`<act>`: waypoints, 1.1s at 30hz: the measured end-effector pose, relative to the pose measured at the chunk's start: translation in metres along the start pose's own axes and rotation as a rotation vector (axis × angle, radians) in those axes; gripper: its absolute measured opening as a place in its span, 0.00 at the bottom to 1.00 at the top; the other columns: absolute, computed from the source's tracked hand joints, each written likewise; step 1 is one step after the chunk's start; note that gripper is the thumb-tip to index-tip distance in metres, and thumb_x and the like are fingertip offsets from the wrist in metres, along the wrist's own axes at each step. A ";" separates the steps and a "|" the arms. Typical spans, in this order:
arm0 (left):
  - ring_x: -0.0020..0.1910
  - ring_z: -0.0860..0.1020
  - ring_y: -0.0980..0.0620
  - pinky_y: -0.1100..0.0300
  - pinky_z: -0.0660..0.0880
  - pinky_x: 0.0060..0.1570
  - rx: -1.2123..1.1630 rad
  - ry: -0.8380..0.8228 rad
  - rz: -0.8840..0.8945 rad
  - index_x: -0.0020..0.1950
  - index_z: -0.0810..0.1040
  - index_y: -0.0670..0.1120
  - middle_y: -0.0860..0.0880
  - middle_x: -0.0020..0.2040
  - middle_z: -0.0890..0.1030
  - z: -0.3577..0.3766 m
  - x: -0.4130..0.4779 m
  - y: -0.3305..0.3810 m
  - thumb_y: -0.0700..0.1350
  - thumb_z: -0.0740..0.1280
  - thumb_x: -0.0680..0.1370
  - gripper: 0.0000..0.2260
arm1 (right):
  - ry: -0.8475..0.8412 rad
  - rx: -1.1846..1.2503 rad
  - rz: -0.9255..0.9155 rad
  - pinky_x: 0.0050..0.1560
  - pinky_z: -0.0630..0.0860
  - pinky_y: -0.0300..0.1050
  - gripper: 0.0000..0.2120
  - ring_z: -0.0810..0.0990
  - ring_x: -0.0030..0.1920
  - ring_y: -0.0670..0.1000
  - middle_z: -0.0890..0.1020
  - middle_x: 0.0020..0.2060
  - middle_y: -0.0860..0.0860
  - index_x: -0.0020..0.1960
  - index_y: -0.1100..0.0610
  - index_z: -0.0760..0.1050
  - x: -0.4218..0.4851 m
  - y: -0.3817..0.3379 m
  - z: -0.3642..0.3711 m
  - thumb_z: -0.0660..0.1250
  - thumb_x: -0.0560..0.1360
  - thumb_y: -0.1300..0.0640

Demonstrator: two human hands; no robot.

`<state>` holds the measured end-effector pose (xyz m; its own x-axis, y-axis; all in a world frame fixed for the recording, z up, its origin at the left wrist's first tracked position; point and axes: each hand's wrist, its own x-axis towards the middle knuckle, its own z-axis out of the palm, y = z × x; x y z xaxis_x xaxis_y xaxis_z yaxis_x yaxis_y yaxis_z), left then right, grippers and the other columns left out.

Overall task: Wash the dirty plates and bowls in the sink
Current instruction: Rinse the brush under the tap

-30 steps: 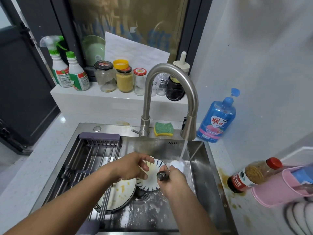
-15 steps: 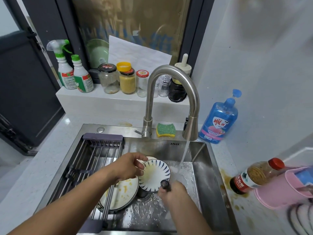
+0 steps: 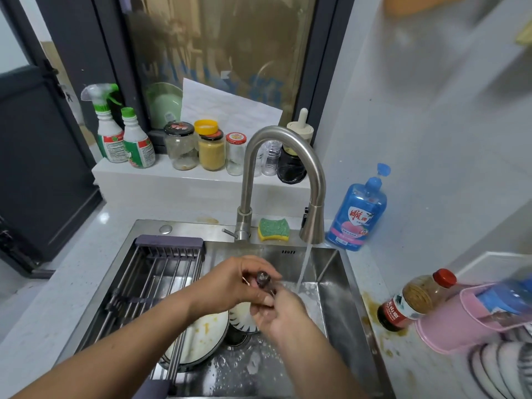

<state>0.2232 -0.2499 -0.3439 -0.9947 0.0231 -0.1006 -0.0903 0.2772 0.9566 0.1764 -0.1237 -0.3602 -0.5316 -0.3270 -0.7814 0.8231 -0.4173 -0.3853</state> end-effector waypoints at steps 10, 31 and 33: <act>0.35 0.79 0.56 0.65 0.75 0.38 -0.208 0.170 0.183 0.53 0.85 0.41 0.50 0.38 0.84 -0.018 0.007 0.102 0.37 0.76 0.74 0.08 | -0.090 -1.123 -0.871 0.30 0.66 0.32 0.14 0.66 0.27 0.42 0.69 0.30 0.45 0.36 0.51 0.72 -0.075 -0.026 -0.001 0.70 0.80 0.55; 0.38 0.81 0.51 0.60 0.78 0.39 -0.153 0.142 0.099 0.63 0.80 0.52 0.44 0.43 0.85 -0.018 0.047 0.193 0.43 0.72 0.79 0.13 | 0.279 -0.847 -1.368 0.24 0.72 0.36 0.20 0.76 0.22 0.46 0.83 0.34 0.61 0.42 0.64 0.79 -0.215 -0.206 0.061 0.64 0.82 0.48; 0.38 0.82 0.51 0.59 0.78 0.40 -0.140 0.128 0.122 0.62 0.81 0.53 0.45 0.44 0.85 -0.020 0.059 0.213 0.44 0.73 0.79 0.12 | 0.272 -0.827 -1.401 0.23 0.71 0.35 0.20 0.77 0.23 0.47 0.83 0.34 0.60 0.43 0.64 0.80 -0.231 -0.222 0.068 0.65 0.82 0.48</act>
<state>0.1440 -0.2090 -0.1405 -0.9961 -0.0762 0.0452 0.0339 0.1435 0.9891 0.1029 -0.0131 -0.0604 -0.9315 0.0775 0.3554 -0.3134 0.3251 -0.8923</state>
